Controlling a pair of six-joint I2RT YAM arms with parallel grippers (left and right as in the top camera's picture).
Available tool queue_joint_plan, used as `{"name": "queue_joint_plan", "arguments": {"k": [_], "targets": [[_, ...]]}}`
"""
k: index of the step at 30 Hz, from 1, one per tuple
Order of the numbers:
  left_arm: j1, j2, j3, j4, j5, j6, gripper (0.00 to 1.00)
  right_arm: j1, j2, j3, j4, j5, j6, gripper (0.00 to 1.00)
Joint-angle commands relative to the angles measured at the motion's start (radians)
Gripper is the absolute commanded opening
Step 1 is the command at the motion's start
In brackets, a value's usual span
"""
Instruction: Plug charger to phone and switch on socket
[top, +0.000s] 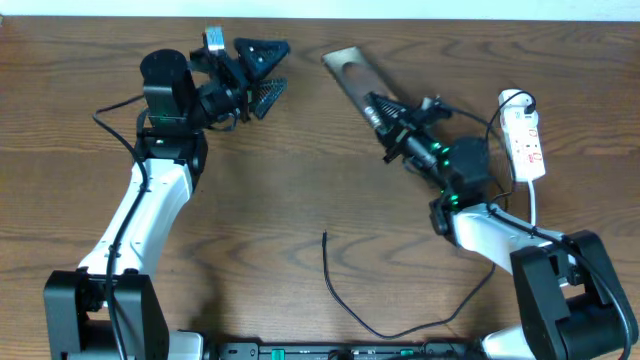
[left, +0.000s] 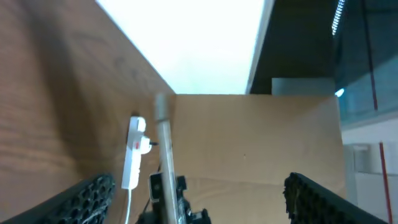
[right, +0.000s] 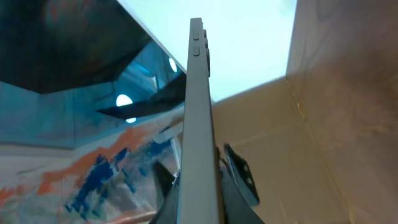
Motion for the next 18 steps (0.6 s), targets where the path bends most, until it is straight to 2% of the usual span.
{"name": "queue_joint_plan", "arguments": {"k": [1,4,6,18], "targets": [[-0.003,-0.005,0.018,-0.006,0.016,0.136,0.88,0.042,-0.010,0.014,0.018,0.023,0.018,0.01],[-0.009,-0.005,0.018,-0.030,0.024,0.190,0.89,0.058,-0.010,0.014,0.032,0.020,-0.041,0.01],[-0.016,-0.005,0.018,-0.073,0.023,0.210,0.93,0.067,-0.010,0.014,0.054,0.020,-0.090,0.01],[-0.150,-0.005,0.018,-0.103,-0.111,0.229,0.94,0.142,-0.010,0.014,0.063,0.068,-0.119,0.01]]}}
